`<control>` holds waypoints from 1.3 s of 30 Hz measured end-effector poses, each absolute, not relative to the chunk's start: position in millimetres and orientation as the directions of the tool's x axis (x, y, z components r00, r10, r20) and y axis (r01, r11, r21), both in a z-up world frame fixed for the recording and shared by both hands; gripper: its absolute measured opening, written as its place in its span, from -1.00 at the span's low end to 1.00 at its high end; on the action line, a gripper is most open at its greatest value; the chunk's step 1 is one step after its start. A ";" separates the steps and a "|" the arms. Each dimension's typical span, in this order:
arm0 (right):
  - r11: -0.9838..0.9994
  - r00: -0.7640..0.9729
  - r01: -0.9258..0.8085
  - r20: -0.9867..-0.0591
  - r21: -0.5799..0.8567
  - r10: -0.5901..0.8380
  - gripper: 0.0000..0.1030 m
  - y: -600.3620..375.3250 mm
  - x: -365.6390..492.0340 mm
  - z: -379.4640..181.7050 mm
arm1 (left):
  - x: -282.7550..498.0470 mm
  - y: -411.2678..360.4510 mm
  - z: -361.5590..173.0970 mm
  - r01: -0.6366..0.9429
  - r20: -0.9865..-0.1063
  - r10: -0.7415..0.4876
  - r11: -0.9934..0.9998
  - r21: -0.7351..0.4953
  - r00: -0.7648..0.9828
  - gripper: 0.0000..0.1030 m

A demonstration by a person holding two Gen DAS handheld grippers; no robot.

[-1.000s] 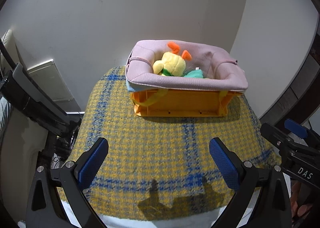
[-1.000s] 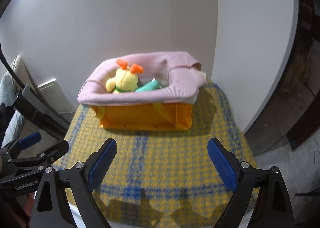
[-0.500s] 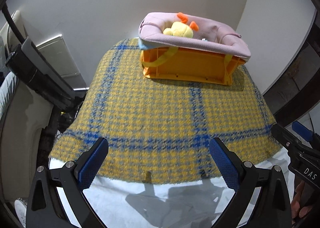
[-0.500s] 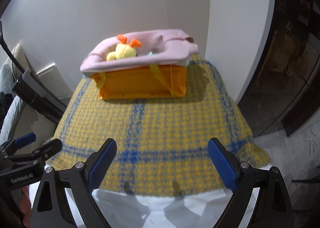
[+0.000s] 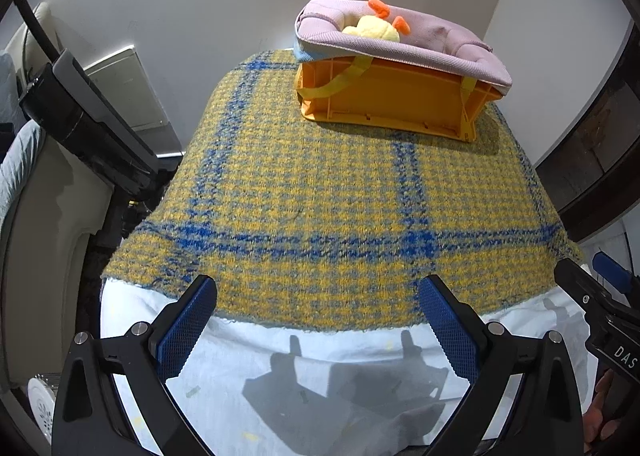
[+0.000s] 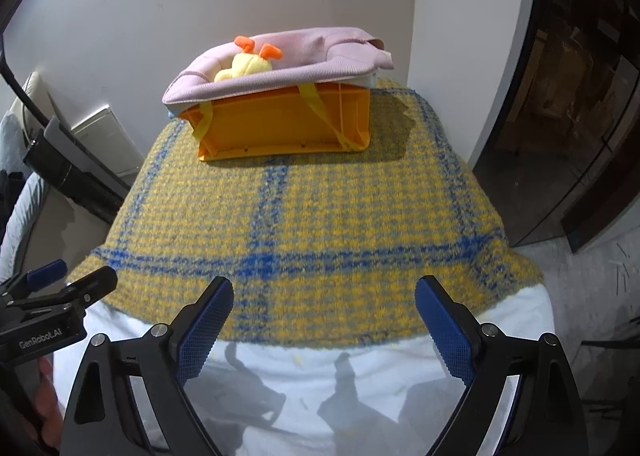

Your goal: Organize objects

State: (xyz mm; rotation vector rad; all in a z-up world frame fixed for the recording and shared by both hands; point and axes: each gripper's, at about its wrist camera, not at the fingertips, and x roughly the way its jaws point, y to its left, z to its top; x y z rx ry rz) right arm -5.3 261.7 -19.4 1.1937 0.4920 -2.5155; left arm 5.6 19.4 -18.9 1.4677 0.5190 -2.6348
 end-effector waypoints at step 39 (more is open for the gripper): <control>-0.895 -0.581 0.417 -0.803 -0.159 -0.128 0.79 268.6 -5.3 -22.5 | 6.3 25.5 -23.6 0.203 -0.851 0.102 -0.950 -0.236 -0.515 0.99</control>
